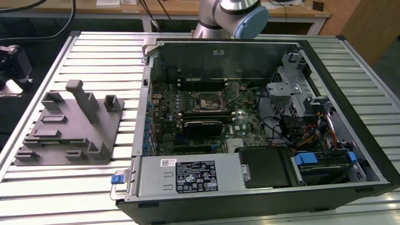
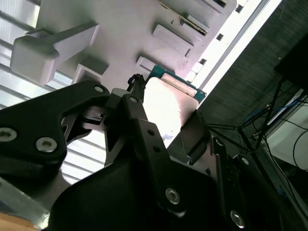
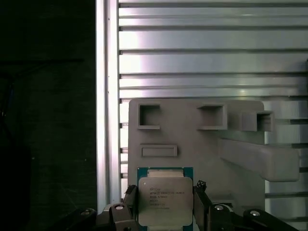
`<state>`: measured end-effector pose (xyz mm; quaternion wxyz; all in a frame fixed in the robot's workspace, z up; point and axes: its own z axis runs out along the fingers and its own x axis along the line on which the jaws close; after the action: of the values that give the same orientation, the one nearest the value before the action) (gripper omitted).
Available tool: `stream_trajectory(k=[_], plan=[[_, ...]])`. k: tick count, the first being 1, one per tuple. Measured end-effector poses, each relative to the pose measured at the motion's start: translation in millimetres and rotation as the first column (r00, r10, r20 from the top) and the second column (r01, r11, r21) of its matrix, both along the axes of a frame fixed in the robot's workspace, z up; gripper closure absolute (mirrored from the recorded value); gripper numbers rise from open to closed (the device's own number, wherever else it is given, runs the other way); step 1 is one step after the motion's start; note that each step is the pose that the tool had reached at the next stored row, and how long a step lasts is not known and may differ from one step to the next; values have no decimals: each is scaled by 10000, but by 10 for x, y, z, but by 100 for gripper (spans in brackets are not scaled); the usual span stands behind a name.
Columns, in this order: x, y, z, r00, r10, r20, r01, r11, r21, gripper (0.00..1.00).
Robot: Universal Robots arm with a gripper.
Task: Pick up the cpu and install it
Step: 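Pick up the cpu and move it towards the insertion slot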
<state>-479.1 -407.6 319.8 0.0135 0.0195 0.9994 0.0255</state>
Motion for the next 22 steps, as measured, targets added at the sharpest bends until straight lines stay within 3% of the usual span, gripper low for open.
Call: stream_trajectory(k=[22], plan=[[0, 0, 537, 10000, 0, 0, 0, 10000, 73, 46]])
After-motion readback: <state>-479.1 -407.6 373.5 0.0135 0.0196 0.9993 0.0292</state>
